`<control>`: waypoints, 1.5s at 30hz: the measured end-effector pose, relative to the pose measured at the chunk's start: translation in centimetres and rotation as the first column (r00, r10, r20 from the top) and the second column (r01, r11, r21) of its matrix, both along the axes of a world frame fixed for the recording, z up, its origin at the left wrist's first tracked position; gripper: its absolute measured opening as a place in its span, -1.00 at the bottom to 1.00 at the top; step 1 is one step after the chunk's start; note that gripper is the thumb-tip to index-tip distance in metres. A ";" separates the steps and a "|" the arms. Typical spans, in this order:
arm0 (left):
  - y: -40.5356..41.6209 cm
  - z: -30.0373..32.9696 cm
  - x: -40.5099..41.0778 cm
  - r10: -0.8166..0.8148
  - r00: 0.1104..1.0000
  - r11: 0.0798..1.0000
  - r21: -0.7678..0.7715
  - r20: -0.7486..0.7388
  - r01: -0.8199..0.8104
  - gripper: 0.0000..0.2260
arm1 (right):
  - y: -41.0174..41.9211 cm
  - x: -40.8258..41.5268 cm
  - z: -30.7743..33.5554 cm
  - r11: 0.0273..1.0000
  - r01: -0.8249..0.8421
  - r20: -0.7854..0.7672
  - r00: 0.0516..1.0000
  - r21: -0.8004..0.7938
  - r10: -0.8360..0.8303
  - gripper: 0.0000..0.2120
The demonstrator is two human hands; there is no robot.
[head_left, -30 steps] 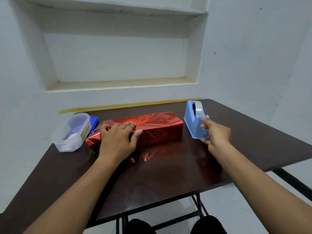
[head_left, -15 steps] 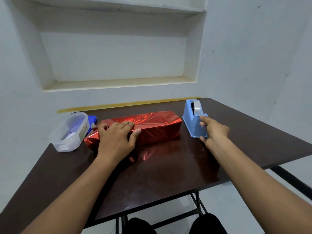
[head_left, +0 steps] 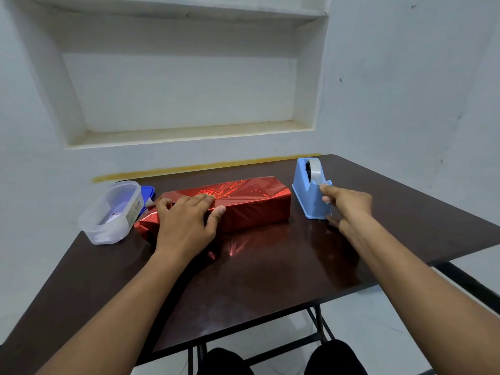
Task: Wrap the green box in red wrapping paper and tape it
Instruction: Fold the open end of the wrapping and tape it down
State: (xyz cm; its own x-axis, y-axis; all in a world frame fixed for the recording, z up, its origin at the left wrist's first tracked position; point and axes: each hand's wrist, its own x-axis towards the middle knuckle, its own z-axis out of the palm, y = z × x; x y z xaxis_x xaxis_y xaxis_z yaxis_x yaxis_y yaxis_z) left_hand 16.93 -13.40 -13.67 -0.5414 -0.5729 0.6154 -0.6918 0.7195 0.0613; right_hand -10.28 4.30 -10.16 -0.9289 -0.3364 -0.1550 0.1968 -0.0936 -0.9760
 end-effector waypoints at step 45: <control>0.1 0.0 0.1 -0.001 1.000 1.000 0.003 -0.004 0.001 -0.43 | 2.1 3.7 1.6 0.971 -0.187 -0.255 0.941 0.149 0.221 -0.77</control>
State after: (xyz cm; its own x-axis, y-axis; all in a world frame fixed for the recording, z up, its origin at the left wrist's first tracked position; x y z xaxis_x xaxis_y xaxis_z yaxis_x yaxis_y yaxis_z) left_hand 17.00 -13.28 -13.63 -0.5399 -0.5741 0.6156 -0.6906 0.7202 0.0659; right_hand -6.57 6.44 -8.61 -0.8549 -0.5174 0.0389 -0.0714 0.0432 -0.9965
